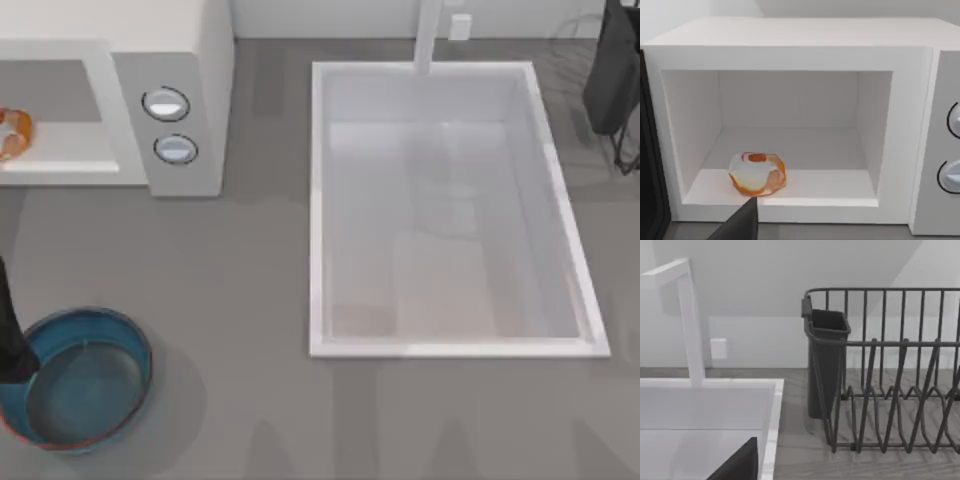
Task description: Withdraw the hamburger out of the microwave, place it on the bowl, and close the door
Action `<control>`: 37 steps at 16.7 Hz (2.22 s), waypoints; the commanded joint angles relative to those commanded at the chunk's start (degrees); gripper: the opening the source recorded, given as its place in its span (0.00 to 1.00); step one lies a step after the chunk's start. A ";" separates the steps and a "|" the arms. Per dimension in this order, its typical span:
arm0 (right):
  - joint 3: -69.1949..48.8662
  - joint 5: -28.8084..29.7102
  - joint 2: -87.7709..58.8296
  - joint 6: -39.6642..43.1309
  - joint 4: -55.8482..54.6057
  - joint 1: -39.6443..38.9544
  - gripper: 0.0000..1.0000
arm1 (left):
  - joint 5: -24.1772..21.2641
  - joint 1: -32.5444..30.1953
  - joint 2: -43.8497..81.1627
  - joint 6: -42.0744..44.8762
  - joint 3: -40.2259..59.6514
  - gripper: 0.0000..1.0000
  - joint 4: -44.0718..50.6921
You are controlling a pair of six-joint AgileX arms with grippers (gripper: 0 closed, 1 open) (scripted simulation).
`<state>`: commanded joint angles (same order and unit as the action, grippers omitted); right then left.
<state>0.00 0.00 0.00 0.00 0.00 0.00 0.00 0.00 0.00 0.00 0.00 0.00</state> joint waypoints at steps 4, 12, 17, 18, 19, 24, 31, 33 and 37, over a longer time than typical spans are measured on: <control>0.00 0.00 0.00 0.00 0.00 0.00 1.00 | 0.00 0.00 0.00 0.00 0.00 1.00 0.00; 0.00 0.00 0.00 0.00 0.00 0.00 1.00 | 0.00 0.00 0.00 0.00 0.00 1.00 0.00; 0.00 0.00 0.00 0.00 0.00 0.00 1.00 | 0.00 0.00 0.00 0.00 0.00 1.00 0.00; 0.00 0.00 0.00 0.00 0.00 0.00 1.00 | 0.00 0.00 0.00 0.00 0.00 1.00 0.00; 0.00 0.00 0.00 0.00 0.00 0.00 1.00 | 0.00 0.00 0.00 0.00 0.00 1.00 0.00; 0.00 0.00 0.00 0.00 0.00 0.00 1.00 | 0.00 0.00 0.00 0.00 0.00 1.00 0.00; 0.00 0.00 0.00 0.00 0.00 0.00 1.00 | -1.88 1.37 16.20 0.54 6.94 1.00 -8.18; 0.00 0.00 0.00 0.00 0.00 0.00 1.00 | -2.92 2.20 25.67 0.87 11.01 1.00 -13.06; 0.00 0.00 0.00 0.00 0.00 0.00 1.00 | -5.38 4.09 48.69 1.57 20.73 1.00 -24.49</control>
<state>0.00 0.00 0.00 0.00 0.00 0.00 -5.38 4.09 48.69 1.57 20.73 -24.49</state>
